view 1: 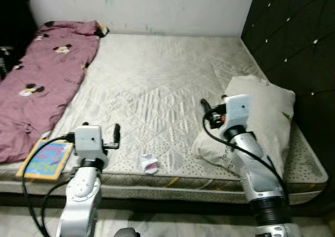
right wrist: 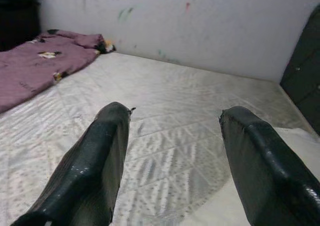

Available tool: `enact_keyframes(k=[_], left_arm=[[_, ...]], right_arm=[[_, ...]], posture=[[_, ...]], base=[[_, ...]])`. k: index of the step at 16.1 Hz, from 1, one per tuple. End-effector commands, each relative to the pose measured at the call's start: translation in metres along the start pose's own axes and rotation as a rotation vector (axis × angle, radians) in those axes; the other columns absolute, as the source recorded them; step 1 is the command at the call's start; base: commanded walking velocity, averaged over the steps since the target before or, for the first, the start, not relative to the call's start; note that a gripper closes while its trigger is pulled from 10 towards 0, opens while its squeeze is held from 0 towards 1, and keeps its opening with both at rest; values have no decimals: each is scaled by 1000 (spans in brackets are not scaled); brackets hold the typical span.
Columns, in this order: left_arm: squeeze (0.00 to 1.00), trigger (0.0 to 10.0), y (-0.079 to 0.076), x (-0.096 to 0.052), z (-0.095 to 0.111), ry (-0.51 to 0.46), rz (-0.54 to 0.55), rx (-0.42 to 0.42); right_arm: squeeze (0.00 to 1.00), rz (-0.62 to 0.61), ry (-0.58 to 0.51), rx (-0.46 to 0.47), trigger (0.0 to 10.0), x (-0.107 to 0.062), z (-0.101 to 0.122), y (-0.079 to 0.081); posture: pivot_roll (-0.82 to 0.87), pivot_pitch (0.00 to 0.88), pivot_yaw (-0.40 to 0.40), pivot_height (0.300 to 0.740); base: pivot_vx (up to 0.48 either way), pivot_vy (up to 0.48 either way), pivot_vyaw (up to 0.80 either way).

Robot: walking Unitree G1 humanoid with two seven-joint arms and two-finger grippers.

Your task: Clean up the room

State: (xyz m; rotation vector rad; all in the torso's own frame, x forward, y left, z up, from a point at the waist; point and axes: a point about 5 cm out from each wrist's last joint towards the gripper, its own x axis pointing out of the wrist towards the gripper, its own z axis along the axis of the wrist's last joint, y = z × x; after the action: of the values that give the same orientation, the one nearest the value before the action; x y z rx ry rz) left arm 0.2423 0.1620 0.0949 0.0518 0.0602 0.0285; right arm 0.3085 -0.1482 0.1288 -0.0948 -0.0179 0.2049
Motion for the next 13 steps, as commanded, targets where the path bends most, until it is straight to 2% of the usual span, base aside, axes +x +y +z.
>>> enact_keyframes(k=[1,3,13], left_arm=[[0,10000,1,2,2,-4,4,11],[0,10000,0,3,2,-7,5,-16],[0,10000,-1,3,3,-10,4,1]], right_arm=[[0,-9,-13,2,10000,1,2,-2],[0,-9,-16,2,10000,2,3,-2],[0,-7,-10,-10,10000,0,2,-2]], posture=[[5,0,-25,740],[3,0,-27,740],[-4,0,-25,740]], base=[[0,0,0],[0,0,0],[0,0,0]])
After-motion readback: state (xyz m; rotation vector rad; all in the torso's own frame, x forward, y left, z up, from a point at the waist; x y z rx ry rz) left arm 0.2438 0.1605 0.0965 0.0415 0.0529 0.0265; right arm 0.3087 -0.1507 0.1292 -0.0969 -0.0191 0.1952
